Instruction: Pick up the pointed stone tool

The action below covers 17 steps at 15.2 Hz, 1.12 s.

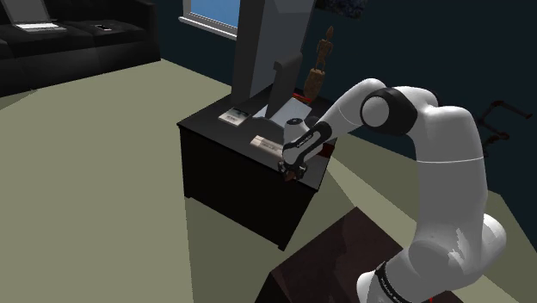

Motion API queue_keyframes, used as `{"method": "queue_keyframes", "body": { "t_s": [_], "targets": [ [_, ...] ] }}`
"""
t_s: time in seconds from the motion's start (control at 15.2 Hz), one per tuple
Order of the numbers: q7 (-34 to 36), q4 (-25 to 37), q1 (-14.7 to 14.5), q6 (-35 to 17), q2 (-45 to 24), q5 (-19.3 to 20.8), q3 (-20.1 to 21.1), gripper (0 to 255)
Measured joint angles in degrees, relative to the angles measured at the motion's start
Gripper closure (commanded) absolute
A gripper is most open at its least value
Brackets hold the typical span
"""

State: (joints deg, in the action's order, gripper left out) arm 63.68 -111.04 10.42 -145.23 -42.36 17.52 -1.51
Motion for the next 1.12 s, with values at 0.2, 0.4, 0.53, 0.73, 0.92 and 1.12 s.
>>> {"method": "queue_keyframes", "body": {
  "t_s": [0.2,0.4,0.53,0.73,0.92,1.12],
  "targets": [
    [-0.24,-0.21,0.12,0.62,0.69,-0.14,0.13,255],
    [-0.6,-1.0,0.3,1.66,2.65,-0.31,0.26,255],
    [-0.81,-1.51,0.36,2.5,4.04,-0.47,0.39,255],
    [-1.24,-2.15,0.48,4.0,6.2,-0.77,0.63,255],
    [-1.7,-2.56,0.64,5.35,7.97,-1.05,0.81,255],
    [-2.03,-3.13,0.67,6.76,9.97,-1.34,1.04,255]
  ]
}}
